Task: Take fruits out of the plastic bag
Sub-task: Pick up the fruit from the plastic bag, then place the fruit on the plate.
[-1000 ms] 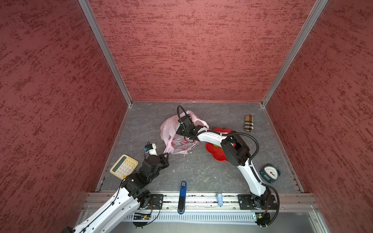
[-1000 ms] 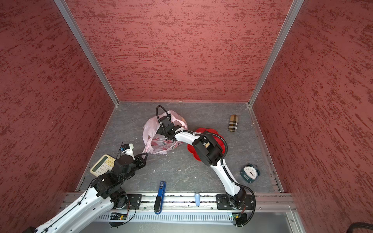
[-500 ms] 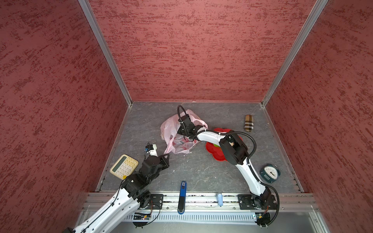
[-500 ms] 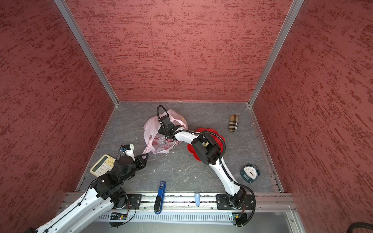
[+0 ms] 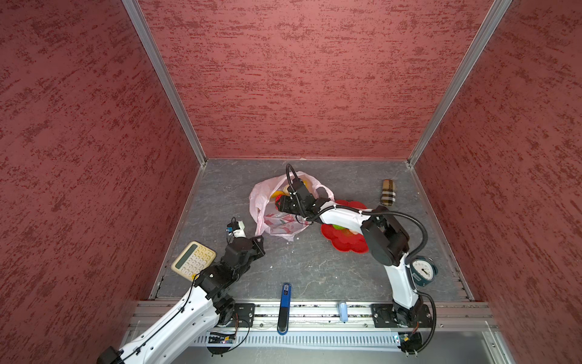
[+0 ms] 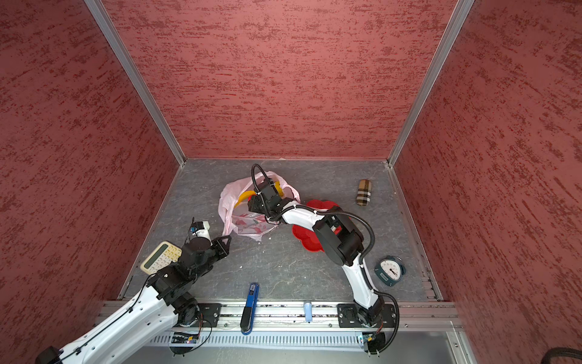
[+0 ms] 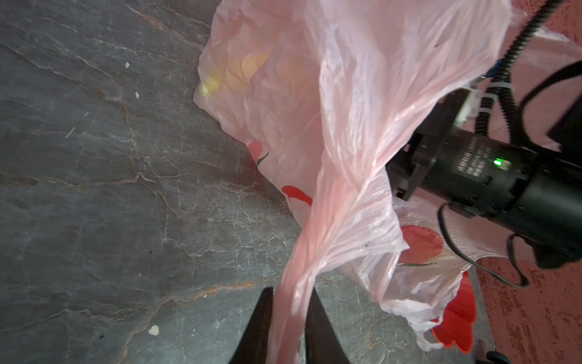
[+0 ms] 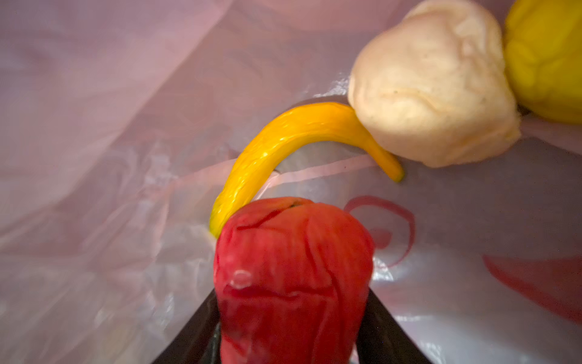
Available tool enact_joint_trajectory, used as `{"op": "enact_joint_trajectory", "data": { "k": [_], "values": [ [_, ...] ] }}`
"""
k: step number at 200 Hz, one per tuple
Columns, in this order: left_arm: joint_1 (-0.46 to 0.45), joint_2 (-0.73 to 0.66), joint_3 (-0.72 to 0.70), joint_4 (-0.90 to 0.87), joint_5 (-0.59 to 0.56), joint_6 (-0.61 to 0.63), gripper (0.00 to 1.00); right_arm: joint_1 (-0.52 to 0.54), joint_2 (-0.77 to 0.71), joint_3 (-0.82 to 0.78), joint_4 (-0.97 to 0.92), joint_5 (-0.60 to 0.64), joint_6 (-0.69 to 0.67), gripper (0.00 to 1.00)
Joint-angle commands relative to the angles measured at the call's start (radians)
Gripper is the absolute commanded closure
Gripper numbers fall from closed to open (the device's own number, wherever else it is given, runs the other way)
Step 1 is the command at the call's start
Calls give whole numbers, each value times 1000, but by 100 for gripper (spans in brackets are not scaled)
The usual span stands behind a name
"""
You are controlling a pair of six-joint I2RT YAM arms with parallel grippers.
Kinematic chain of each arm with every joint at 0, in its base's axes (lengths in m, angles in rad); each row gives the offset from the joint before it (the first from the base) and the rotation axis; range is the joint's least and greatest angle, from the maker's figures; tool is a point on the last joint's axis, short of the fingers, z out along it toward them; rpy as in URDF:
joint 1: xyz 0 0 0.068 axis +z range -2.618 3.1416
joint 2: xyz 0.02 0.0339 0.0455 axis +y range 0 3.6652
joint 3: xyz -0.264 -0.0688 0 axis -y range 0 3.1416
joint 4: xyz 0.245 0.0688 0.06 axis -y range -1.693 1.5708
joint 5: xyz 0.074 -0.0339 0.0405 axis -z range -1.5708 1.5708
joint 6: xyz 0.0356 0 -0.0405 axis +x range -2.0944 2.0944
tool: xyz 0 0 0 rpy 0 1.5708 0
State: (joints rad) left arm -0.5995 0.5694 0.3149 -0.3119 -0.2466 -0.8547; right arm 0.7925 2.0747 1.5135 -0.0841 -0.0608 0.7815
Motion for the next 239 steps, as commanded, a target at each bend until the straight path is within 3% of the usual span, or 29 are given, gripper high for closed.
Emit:
{"op": "enact_joint_trajectory", "data": {
  "k": [1,43,78,161,191,239],
  "values": [
    [18,21,24,66,0,22,81,23,-101,-44,-15,-65,-50,59],
    [28,56,54,90,0,47,81,46,-253,-109,-89,-161,-109,59],
    [31,66,64,101,-6,46,81,54,-397,-111,-202,-171,-159,59],
    [30,94,72,128,0,36,81,12,-795,-99,-516,98,-232,58],
    [30,96,79,122,-2,42,81,-66,-935,-206,-609,184,-198,58],
    [30,114,93,106,1,54,81,-183,-1072,-485,-648,166,-118,59]
  ]
}}
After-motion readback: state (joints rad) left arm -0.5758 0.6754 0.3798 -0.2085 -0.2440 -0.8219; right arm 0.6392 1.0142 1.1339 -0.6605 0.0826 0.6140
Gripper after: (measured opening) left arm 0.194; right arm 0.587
